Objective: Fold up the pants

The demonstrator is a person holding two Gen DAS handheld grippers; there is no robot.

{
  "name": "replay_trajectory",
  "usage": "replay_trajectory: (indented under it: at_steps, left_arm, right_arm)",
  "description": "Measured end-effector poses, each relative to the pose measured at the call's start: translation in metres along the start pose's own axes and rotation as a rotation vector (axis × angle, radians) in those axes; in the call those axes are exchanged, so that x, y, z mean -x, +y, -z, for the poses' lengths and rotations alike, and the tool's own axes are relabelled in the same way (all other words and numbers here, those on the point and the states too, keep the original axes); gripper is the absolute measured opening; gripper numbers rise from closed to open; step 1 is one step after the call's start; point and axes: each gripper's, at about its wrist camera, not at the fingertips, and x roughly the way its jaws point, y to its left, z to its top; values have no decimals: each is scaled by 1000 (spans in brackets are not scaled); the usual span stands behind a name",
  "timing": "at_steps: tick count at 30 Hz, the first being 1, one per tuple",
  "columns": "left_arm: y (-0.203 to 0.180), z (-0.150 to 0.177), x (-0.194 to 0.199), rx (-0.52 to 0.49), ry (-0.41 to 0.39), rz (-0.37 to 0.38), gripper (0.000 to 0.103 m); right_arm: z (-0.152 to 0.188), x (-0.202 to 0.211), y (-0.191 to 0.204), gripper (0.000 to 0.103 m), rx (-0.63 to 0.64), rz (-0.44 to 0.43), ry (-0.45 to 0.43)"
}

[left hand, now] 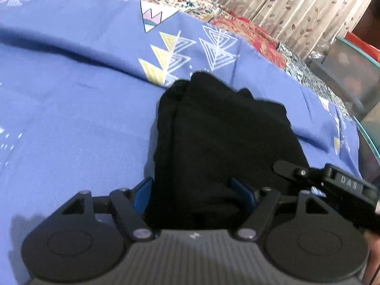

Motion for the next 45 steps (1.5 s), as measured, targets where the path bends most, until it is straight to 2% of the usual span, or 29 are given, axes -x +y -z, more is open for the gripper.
replay_trajectory:
  at_steps: [4, 5, 6, 7, 8, 9, 10, 13, 16, 19, 21, 24, 27, 31, 35, 37, 40, 42, 44, 45]
  left_arm:
    - [6, 15, 44, 35, -20, 27, 76]
    - [6, 21, 55, 34, -19, 23, 80]
    - [2, 32, 60, 31, -6, 1, 80]
    - [0, 48, 68, 15, 28, -24, 80]
    - [-2, 60, 73, -1, 55, -38, 80]
    - [-5, 75, 82, -21, 80, -55, 80]
    - [-9, 92, 92, -52, 96, -74, 80]
    - [-29, 138, 125, -169, 110, -121, 84]
    - [-45, 183, 149, -230, 124, -157, 93]
    - [-61, 218, 165, -276, 112, -219, 101]
    - [-71, 232, 169, -311, 112, -259, 102]
    - [-70, 236, 181, -253, 122, -251, 102]
    - [-69, 245, 194, -247, 112, -250, 102]
    - [-76, 261, 202, -286, 107, -287, 102]
    - [-80, 270, 210, -265, 98, -303, 102]
    - [-79, 272, 219, -227, 87, -291, 102]
    - [-80, 268, 234, -187, 57, -277, 101]
    - [-83, 263, 241, -180, 36, -281, 102]
    - [-86, 255, 242, -170, 30, -279, 103]
    - [-86, 250, 239, -169, 37, -278, 103]
  right_arm:
    - [17, 61, 0, 79, 10, -1, -68]
    - [28, 72, -4, 81, 4, 13, -63]
    - [44, 78, -13, 81, -1, 51, -18]
    - [62, 85, -17, 81, -4, 100, 38]
    - [77, 92, -22, 79, 15, 121, 44]
    - [97, 111, -17, 79, 64, 122, 5]
    - [114, 128, -12, 79, 100, 139, 4]
    - [165, 177, 0, 79, 148, 178, 11]
    - [217, 224, 9, 79, 172, 204, 14]
    - [248, 245, 13, 86, 207, 218, 30]
    - [240, 227, 26, 87, 203, 219, 47]
    - [245, 233, 26, 87, 166, 218, 26]
    - [263, 243, 30, 87, 219, 229, -7]
    - [283, 245, 43, 89, 331, 265, -8]
    - [288, 253, 41, 90, 296, 247, -6]
    - [284, 261, 41, 90, 291, 247, -39]
    - [286, 280, 55, 91, 334, 257, -172]
    - [284, 287, 58, 101, 344, 275, -261]
    - [282, 284, 56, 103, 346, 316, -283]
    - [279, 278, 51, 103, 337, 337, -249]
